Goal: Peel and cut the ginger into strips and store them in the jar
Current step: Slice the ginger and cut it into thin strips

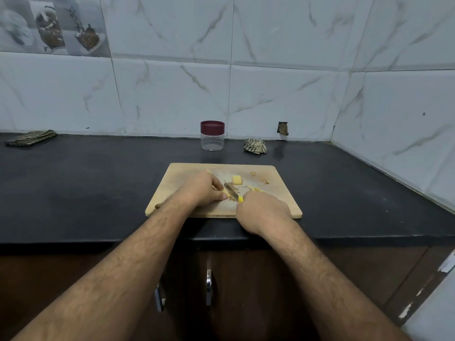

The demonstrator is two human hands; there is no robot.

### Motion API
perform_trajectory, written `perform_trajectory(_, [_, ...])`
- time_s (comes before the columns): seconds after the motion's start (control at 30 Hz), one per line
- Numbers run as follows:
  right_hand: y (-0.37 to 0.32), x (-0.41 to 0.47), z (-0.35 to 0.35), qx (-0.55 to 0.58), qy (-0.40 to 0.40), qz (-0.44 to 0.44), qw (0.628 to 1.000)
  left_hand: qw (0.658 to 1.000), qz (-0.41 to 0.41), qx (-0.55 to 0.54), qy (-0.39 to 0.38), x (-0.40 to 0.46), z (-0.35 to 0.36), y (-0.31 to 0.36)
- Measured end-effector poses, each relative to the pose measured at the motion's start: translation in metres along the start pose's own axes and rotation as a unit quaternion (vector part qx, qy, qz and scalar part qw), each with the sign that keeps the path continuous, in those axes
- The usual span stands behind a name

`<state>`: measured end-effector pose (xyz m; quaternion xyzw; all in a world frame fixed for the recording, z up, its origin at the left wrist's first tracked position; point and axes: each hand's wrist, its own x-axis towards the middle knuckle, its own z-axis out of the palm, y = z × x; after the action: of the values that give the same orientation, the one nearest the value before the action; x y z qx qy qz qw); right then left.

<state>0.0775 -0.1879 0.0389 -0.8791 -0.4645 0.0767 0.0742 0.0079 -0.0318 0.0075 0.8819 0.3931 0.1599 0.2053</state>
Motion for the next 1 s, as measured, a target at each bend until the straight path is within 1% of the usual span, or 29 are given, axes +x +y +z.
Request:
perform_trajectory(0.53, [-0.003, 0.001, -0.003, -0.017, -0.034, -0.007, 0.999, 0.998, 0.0, 0.045, -0.042, 0.002, -0.006, 0.006])
perform_trajectory(0.7, [0.001, -0.004, 0.002, -0.016, -0.047, -0.008, 0.999, 0.997, -0.001, 0.058, -0.045, 0.002, -0.007, 0.009])
perform_trajectory(0.9, [0.012, -0.023, 0.01, -0.043, -0.04, -0.005, 0.998, 0.997, -0.004, 0.057, -0.054, 0.001, -0.008, 0.011])
perform_trajectory(1.0, [0.016, -0.027, 0.009, -0.037, -0.034, 0.002, 0.999, 0.997, -0.005, 0.058, -0.053, 0.0, -0.009, 0.011])
